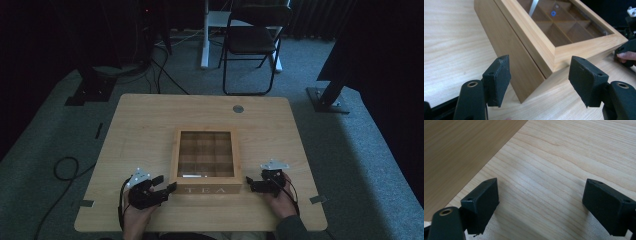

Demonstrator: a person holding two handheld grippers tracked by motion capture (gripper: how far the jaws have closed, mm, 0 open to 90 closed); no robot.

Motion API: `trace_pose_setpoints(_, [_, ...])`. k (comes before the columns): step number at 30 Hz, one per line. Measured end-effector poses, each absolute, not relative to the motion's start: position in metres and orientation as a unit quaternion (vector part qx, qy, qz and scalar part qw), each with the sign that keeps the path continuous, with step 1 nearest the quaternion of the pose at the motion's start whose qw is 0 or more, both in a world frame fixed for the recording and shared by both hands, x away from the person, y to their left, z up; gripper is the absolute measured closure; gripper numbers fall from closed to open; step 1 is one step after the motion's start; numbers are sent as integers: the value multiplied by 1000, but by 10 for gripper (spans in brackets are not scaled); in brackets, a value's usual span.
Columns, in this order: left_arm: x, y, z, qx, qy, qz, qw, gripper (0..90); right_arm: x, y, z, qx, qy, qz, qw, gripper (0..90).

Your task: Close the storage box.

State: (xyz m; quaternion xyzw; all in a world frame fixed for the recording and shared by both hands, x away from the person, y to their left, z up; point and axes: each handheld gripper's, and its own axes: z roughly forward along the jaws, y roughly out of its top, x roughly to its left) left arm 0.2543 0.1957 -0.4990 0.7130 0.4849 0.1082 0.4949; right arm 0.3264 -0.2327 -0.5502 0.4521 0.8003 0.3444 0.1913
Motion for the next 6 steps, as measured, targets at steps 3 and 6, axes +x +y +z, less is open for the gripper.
trace_pose_setpoints(3, [254,199,-496,707,483,117,503,340,326,-233,-550,452,800,344,191,132])
trace_pose_setpoints(6, [255,202,-496,701,485,123,508,340,326,-233,-550,452,800,344,191,132])
